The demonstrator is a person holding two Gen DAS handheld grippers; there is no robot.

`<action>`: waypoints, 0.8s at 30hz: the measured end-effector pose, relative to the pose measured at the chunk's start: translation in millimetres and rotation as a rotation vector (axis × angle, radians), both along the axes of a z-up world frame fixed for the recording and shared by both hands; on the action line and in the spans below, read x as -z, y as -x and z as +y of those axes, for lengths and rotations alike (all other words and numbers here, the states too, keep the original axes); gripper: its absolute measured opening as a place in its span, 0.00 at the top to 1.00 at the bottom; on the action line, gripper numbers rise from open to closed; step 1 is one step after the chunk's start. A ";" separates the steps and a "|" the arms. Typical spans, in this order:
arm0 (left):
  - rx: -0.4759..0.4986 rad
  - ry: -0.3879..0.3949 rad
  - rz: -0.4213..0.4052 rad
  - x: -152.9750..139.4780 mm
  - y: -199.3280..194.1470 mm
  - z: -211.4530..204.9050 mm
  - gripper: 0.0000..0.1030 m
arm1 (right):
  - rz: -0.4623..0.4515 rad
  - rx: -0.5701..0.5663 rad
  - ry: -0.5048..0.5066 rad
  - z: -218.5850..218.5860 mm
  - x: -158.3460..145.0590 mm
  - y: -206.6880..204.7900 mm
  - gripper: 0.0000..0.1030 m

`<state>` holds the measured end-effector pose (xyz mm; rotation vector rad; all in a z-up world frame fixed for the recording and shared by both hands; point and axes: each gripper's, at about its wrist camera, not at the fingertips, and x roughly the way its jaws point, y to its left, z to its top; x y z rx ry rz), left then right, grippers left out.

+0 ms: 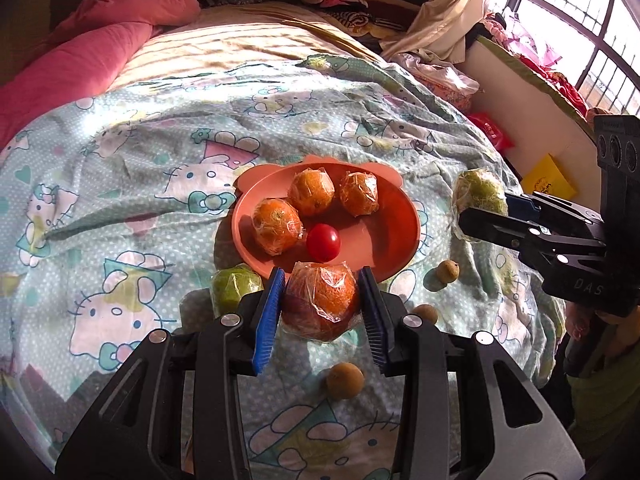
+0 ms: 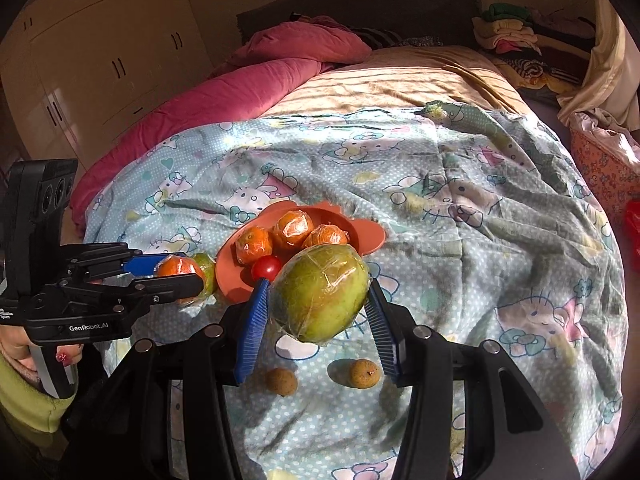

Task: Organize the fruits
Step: 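Carry both held fruits into the orange plate and open both tools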

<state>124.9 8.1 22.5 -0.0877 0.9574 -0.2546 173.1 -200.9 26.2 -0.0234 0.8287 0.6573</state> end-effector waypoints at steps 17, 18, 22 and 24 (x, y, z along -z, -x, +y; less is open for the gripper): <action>-0.053 0.018 -0.006 -1.8 -18.4 15.6 0.71 | -0.060 -0.039 0.048 12.6 -7.6 -18.4 0.54; -0.054 0.019 -0.004 -0.9 -19.8 15.5 0.71 | -0.064 -0.039 0.053 13.3 -7.9 -19.3 0.54; -0.056 0.016 0.001 2.4 -25.5 14.4 0.71 | -0.070 -0.048 0.062 15.7 -8.6 -23.7 0.54; -0.060 0.013 0.005 5.4 -29.0 14.2 0.71 | -0.073 -0.055 0.071 18.2 -7.9 -26.0 0.54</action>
